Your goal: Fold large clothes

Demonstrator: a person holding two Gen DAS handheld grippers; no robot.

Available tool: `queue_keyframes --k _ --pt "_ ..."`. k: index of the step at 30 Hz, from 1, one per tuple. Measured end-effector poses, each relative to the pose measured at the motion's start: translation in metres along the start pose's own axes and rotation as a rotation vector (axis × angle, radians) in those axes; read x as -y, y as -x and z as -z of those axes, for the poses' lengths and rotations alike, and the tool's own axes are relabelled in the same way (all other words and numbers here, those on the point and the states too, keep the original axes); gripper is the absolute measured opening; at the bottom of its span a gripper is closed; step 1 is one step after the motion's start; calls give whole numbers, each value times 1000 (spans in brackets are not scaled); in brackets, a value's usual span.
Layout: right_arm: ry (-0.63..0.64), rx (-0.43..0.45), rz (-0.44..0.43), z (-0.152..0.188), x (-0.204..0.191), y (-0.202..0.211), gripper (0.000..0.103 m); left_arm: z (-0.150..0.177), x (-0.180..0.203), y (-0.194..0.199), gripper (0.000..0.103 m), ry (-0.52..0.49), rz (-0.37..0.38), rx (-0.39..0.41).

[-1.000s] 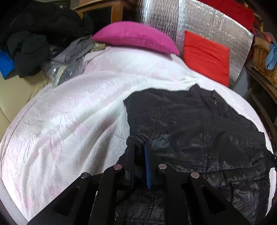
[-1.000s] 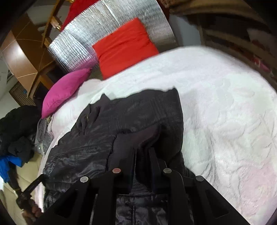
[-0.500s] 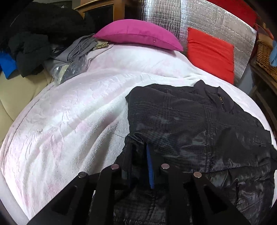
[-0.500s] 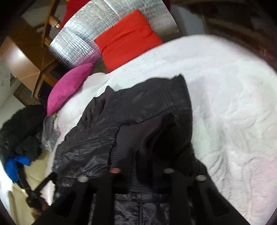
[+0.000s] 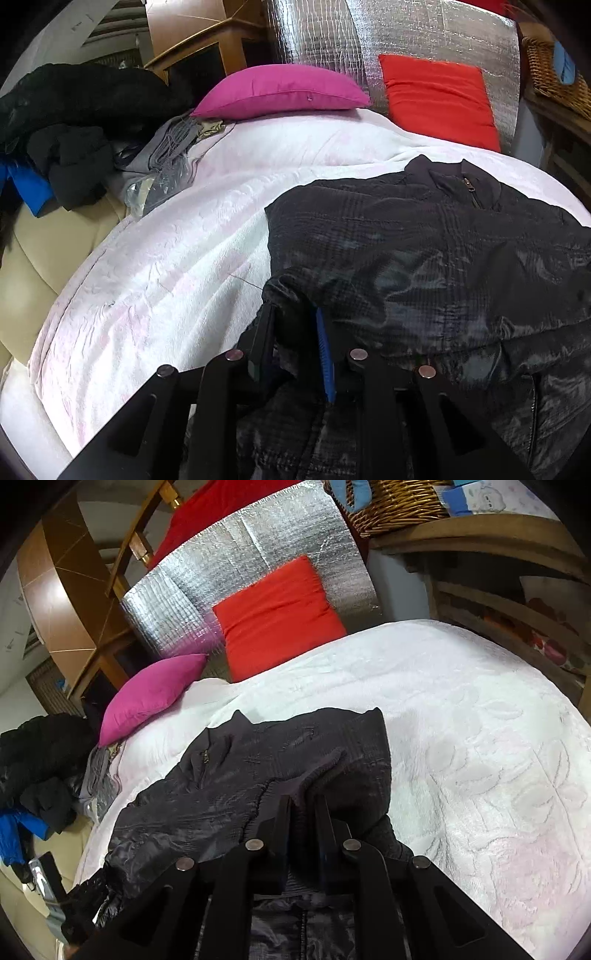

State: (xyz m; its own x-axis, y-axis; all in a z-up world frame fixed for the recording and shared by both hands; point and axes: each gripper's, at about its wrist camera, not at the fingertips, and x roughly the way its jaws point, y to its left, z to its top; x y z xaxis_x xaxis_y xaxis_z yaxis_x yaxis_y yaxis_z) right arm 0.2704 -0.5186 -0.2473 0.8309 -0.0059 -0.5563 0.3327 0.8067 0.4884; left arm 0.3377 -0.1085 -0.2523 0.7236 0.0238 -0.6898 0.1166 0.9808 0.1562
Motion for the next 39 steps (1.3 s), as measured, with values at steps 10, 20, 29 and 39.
queue_keyframes --k 10,20,29,39 --pt "-57 -213 12 15 24 -33 15 2 7 2 31 32 -36 -5" --pt "-223 -297 -180 17 49 -42 38 6 21 4 55 -20 -49 -25" --pt "-233 -306 -297 16 46 -52 36 -2 21 8 58 -9 -20 -33" --pt "-97 -128 -165 3 18 -17 12 -10 11 20 58 9 14 -9"
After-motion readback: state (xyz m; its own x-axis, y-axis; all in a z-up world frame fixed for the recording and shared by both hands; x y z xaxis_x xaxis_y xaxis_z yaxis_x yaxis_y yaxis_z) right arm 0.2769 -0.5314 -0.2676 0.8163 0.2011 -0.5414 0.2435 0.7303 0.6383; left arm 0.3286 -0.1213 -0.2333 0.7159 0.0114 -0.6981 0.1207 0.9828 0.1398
